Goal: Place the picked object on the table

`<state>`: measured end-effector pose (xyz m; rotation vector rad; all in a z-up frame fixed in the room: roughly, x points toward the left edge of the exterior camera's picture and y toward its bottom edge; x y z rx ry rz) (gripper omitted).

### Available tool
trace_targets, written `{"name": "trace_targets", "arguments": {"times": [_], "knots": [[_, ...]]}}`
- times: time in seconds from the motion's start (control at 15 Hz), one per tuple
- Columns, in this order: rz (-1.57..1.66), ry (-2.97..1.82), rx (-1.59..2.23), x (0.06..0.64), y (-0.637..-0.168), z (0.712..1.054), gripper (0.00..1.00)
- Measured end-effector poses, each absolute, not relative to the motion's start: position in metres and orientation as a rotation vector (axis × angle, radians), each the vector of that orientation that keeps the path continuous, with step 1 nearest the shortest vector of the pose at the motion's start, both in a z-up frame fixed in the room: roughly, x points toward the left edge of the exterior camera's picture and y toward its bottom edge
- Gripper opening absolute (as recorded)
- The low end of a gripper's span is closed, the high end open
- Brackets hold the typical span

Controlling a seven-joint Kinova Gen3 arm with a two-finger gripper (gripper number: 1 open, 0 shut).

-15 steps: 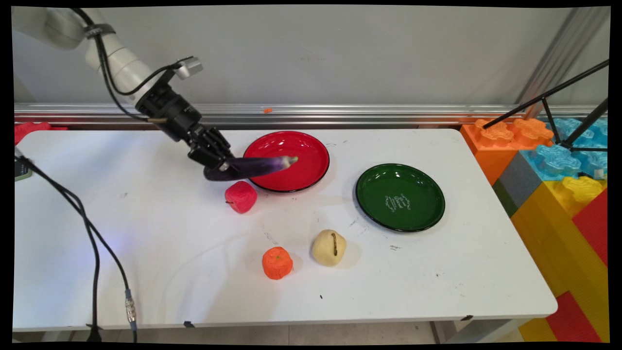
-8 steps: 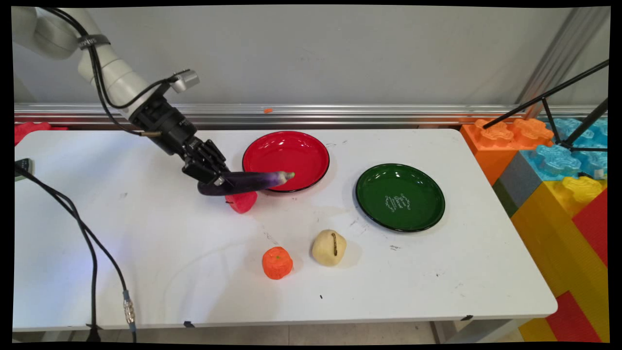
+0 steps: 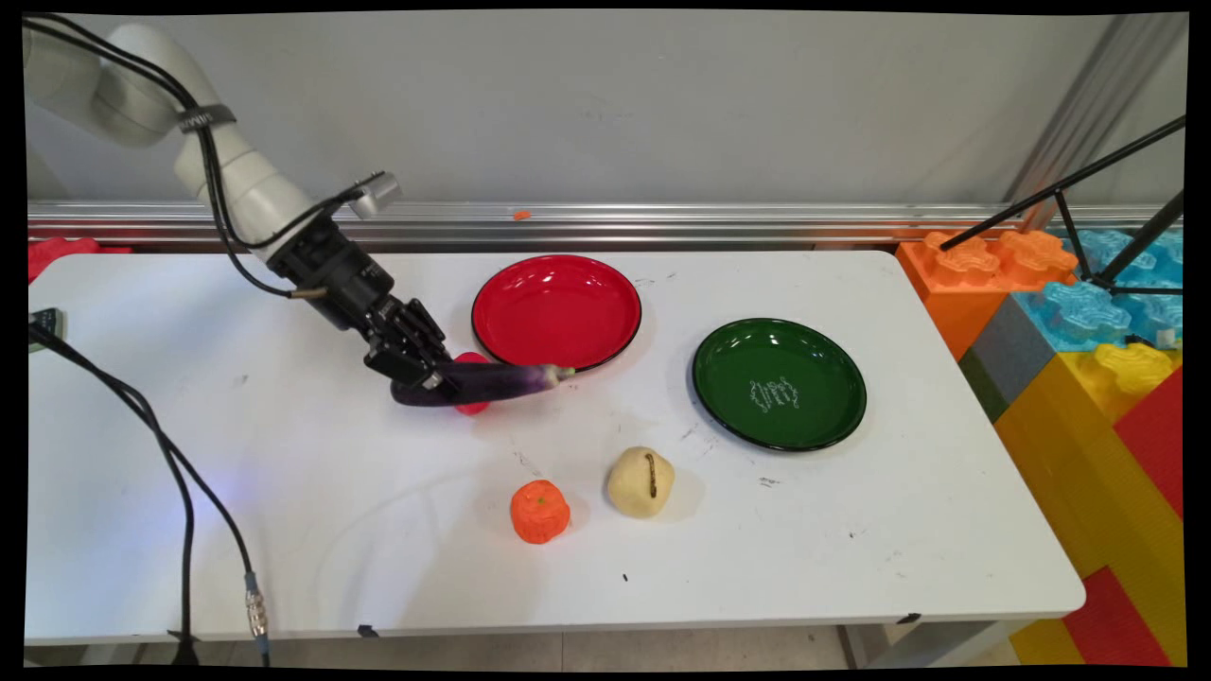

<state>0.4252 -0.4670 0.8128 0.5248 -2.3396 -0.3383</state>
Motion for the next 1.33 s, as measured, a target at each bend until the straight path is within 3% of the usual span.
{"name": "trace_targets", "arguments": {"times": [1.33], "knots": [[-0.419, -2.361, 0.434, 0.407, -0.452, 0.782, 0.0]]}}
